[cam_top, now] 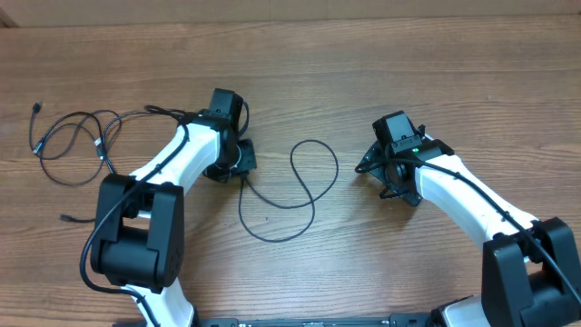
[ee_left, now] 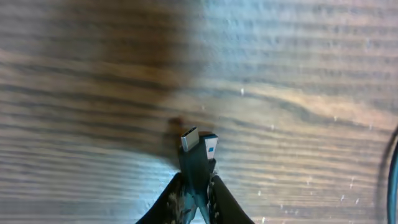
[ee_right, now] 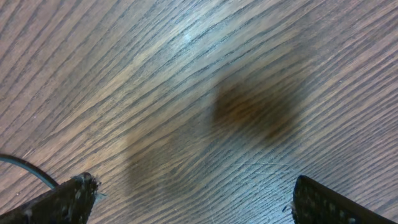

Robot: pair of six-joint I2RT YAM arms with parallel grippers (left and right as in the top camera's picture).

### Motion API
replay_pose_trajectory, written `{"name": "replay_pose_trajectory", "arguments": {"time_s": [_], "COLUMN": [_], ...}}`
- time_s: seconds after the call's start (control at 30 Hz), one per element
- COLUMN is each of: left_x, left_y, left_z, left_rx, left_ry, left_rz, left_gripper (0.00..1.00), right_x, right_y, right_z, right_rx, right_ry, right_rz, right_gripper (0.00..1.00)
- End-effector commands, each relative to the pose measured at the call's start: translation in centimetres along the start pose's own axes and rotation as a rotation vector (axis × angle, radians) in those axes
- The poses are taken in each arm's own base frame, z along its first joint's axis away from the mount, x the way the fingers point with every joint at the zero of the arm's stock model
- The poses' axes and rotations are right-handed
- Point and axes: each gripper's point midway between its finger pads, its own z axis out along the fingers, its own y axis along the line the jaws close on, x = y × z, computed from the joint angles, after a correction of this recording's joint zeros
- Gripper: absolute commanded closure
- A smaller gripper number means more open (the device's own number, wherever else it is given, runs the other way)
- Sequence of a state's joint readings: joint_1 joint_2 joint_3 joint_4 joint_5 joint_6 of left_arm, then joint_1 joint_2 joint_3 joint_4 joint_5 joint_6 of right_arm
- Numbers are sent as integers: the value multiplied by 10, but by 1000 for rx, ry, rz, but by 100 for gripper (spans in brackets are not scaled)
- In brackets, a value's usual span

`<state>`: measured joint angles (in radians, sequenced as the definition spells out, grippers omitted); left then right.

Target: Untangle cables

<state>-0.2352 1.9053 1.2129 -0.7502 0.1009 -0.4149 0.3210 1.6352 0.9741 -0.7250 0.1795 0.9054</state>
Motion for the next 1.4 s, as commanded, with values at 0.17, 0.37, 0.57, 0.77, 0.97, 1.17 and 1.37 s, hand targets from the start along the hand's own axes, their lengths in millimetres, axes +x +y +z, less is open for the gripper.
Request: {"name": "replay_pose_trajectory", "arguments": {"time_s": [0.17, 0.37, 0.57, 0.77, 0.97, 1.17, 1.37], "left_x": [18, 18, 30, 37, 43, 58, 62], "left_y": [-6, -6, 0, 3, 6, 14, 15], "left_z": [4, 4, 3, 2, 13, 33, 34], "left_rx": [11, 12, -6, -18, -29, -32, -35], "left_ry": [63, 65, 116, 140, 136, 134, 148], "left_rz": [124, 173, 166, 133, 80, 59, 58], "left_gripper": [85, 82, 78, 60, 67, 70, 89], "right_x": [-2, -2, -2, -2, -2, -2, -2], "right_y": [0, 0, 0, 0, 0, 0, 0], "right_z": [-3, -3, -3, -3, -3, -3, -3], "right_rx": [-12, -12, -12, -12, -12, -12, -12], "right_ry": [-7, -7, -7, -7, -7, -7, -7], "right_rz": [13, 13, 12, 12, 12, 12, 13], "right_gripper": [0, 0, 0, 0, 0, 0, 0]}}
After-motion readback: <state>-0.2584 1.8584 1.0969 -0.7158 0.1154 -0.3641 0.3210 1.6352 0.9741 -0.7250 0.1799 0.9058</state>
